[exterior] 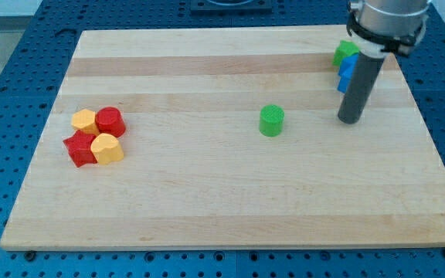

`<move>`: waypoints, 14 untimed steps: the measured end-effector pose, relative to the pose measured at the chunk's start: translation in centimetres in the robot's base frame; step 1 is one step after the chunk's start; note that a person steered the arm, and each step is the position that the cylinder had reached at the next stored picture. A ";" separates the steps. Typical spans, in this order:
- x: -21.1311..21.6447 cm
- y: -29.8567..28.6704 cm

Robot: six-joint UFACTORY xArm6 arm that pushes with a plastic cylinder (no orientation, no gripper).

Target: Keep the green circle at the bottom of the blue cube

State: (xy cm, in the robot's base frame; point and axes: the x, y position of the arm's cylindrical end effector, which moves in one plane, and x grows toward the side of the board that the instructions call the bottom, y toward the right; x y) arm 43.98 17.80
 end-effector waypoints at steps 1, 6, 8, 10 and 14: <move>0.1 -4.7; 0.9 -16.9; -2.1 -5.3; -2.1 -5.5; -4.8 -1.3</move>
State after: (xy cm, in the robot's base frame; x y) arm 39.21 16.46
